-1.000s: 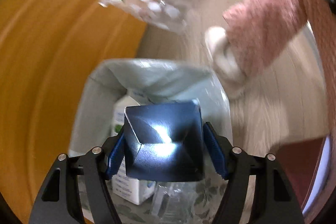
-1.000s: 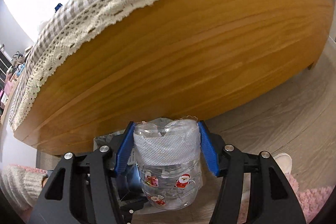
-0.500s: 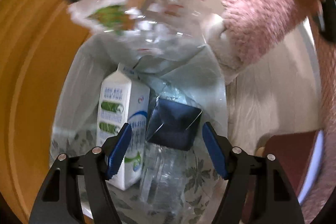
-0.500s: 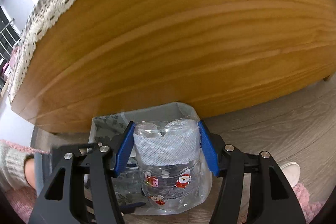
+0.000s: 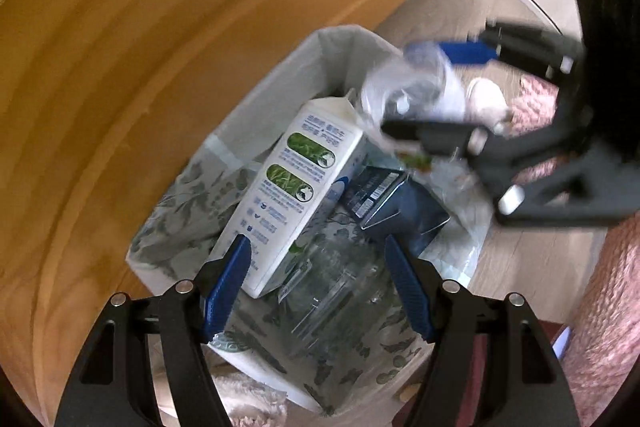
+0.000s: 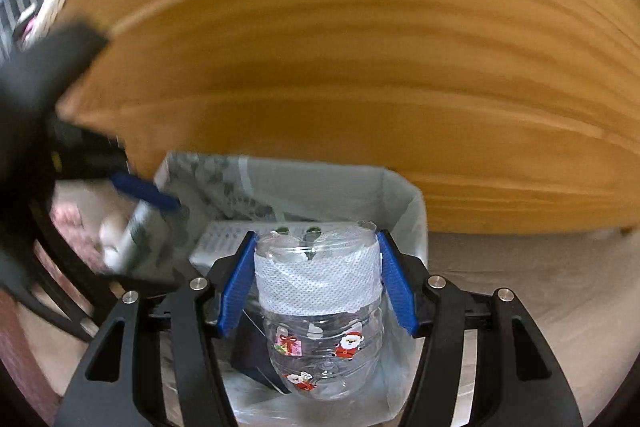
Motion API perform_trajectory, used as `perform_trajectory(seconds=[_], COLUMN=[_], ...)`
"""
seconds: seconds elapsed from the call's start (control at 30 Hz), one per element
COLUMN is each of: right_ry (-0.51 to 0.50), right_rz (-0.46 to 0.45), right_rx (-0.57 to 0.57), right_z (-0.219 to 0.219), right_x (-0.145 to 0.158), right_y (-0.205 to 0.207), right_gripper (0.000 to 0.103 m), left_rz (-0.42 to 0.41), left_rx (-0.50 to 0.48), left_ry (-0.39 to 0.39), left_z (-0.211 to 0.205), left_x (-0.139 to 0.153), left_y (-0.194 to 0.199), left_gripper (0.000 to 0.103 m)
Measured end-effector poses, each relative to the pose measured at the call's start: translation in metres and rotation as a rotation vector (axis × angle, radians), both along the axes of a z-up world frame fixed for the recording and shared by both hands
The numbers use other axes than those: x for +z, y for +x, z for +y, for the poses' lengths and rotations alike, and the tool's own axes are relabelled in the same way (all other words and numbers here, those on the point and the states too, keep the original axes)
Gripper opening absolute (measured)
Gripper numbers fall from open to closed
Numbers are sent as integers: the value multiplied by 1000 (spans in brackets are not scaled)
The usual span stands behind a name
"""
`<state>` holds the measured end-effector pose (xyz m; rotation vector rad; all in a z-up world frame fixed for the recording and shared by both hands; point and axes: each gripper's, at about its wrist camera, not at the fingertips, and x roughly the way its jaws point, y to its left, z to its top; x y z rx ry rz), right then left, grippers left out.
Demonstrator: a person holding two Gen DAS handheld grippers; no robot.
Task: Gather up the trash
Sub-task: 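Lower the right tool into the bin and open it to drop the bottle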
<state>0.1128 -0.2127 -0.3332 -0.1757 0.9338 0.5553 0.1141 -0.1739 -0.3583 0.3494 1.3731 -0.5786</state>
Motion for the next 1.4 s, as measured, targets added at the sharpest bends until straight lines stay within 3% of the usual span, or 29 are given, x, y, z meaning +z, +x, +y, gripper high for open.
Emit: perform_trajectory(seconds=[0.07, 0.4, 0.53, 0.83, 0.93, 1.27, 1.4], right_ry=[-52, -89, -94, -58, -126, -219, -285], right_rz=[-7, 69, 106, 46, 73, 220, 221], right_rx=[23, 50, 45, 10, 25, 7, 43], right_z=[2, -6, -5, 3, 6, 2, 10], right_x=[-8, -19, -24, -14, -23, -46, -51], right_y=[-4, -15, -11, -6, -11, -15, -17], right_gripper=[58, 60, 61, 61, 61, 61, 62], left_rz=[-6, -22, -6, 12, 12, 10, 13], left_rx=[17, 121, 158, 169, 169, 169, 174], left_ry=[-17, -74, -72, -65, -64, -72, -74], left_z=[4, 27, 33, 34, 34, 33, 33], left_x=[7, 38, 38, 31, 30, 33, 34], left_y=[1, 8, 12, 8, 6, 5, 7], left_gripper=[67, 67, 67, 67, 67, 67, 67])
